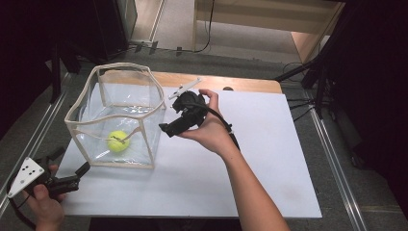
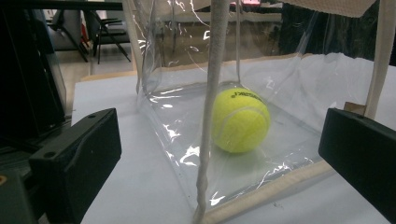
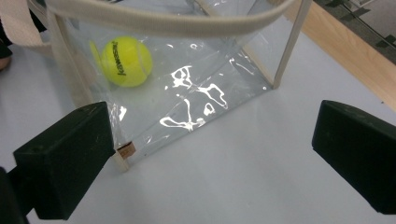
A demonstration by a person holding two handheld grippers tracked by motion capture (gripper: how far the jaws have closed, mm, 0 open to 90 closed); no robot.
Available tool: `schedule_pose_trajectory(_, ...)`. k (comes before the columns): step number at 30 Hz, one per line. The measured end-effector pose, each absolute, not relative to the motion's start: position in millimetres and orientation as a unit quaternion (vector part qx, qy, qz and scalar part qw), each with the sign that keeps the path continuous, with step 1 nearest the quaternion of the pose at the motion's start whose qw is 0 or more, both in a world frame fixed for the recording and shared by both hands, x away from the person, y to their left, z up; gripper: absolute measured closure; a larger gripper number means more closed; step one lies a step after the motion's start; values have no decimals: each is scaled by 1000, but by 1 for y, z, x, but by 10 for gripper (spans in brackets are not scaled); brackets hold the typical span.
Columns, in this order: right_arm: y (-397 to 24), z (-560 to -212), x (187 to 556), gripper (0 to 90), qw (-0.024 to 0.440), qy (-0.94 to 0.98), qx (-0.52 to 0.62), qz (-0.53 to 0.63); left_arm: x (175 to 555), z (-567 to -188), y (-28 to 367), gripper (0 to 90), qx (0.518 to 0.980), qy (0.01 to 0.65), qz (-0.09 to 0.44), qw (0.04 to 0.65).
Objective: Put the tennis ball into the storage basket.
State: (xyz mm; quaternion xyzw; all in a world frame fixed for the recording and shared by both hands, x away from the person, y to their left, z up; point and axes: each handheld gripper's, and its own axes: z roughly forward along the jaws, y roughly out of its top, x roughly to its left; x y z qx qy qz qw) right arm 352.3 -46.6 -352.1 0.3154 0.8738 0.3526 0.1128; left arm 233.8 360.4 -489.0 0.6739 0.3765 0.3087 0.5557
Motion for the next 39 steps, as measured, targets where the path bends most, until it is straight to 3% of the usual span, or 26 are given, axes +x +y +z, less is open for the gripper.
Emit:
schedule_pose_trajectory(20,-45,-420,331,0,105,867,328,360,234,-489,359,0,677,375,310,552)
schedule_pose_trajectory(39,-72,-461,312,0,111,856,345,370,234,-489,358,0,678,376,311,549)
